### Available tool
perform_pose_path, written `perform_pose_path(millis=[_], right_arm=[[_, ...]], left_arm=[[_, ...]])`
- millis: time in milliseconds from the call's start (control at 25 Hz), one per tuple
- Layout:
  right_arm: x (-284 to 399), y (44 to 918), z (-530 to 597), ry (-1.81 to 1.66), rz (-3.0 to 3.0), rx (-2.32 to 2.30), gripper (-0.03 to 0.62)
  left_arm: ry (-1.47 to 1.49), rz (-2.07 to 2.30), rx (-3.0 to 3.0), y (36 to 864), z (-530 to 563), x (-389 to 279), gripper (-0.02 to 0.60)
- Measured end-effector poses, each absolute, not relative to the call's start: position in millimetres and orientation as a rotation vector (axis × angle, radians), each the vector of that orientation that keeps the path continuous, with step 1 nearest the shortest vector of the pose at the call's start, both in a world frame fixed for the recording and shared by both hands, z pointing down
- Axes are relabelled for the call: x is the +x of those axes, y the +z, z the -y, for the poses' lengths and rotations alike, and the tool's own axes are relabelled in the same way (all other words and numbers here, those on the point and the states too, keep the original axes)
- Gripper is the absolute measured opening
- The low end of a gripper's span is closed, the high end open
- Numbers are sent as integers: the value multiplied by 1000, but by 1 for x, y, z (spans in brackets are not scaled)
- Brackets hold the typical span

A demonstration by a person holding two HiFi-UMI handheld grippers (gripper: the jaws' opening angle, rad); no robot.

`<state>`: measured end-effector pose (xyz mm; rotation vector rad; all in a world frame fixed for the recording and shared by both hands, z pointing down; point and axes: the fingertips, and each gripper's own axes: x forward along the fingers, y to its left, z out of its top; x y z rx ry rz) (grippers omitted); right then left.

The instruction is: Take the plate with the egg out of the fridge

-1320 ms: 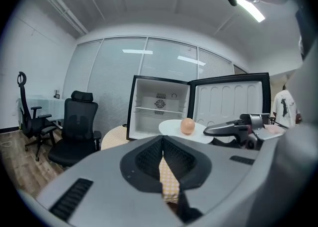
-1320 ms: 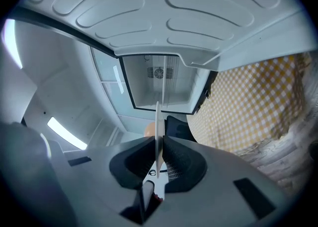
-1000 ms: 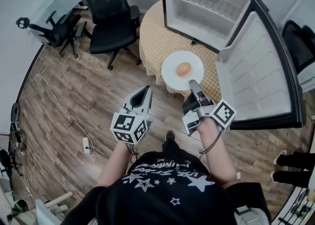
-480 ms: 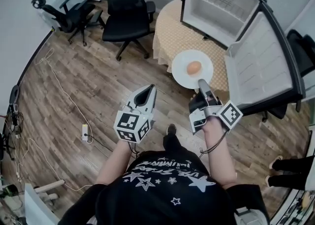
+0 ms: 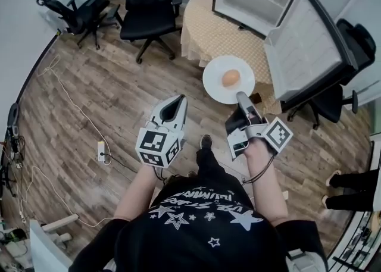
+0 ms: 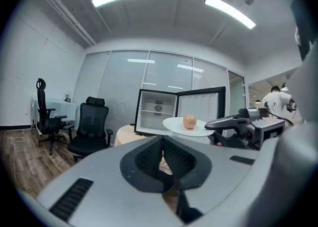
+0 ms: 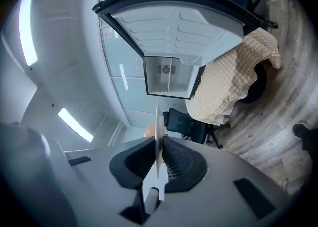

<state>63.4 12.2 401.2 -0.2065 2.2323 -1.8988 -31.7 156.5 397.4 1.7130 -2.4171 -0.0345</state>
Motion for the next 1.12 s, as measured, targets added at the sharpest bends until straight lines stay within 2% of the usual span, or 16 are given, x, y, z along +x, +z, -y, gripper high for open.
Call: perform_pose_path(millis=[720, 1120], right_arm=[[82, 443, -22, -2044, -2206, -309, 51], [83, 435, -29, -2010, -2246, -327, 51]], left_arm=[[-54, 2383, 1661, 420, -161, -17, 9], [-102, 2393, 1669, 413, -171, -23, 9]])
